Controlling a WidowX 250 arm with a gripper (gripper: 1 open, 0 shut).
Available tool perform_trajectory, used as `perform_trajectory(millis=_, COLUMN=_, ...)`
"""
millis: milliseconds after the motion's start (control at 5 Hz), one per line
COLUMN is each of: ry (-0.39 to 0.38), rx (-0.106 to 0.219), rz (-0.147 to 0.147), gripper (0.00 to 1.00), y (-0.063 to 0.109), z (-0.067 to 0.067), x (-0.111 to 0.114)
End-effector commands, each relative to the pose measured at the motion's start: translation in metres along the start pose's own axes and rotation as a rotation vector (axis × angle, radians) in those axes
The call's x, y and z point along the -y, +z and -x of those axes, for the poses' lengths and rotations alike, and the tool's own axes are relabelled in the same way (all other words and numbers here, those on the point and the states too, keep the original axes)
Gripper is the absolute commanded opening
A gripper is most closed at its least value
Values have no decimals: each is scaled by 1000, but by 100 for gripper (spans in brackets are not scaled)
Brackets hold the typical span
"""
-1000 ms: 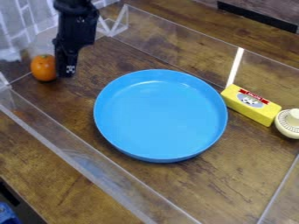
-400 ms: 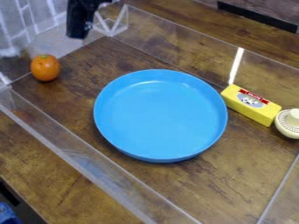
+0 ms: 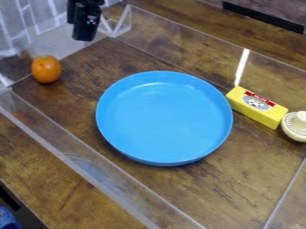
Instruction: Put the orange ball in the blue tray
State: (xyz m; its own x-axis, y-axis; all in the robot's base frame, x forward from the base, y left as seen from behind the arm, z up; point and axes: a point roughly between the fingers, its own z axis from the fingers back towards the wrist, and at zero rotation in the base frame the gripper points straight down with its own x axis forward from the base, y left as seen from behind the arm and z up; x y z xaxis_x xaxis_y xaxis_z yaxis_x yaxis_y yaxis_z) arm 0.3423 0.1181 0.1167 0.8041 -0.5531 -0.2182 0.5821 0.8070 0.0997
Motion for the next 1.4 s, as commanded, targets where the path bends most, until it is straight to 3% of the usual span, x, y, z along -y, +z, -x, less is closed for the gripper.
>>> perform_trajectory(millis=0, ry=-12, rx=53, rz=-49, gripper=100, y=8, z=11, x=-19)
perform_trajectory(millis=400, ry=-94, rx=75, rz=-51, gripper=100, y=-13, z=17, x=-31)
perform_trajectory(millis=1200, ry=-176, rx=136, rz=-45, gripper=100, y=-57, z=23, x=-59)
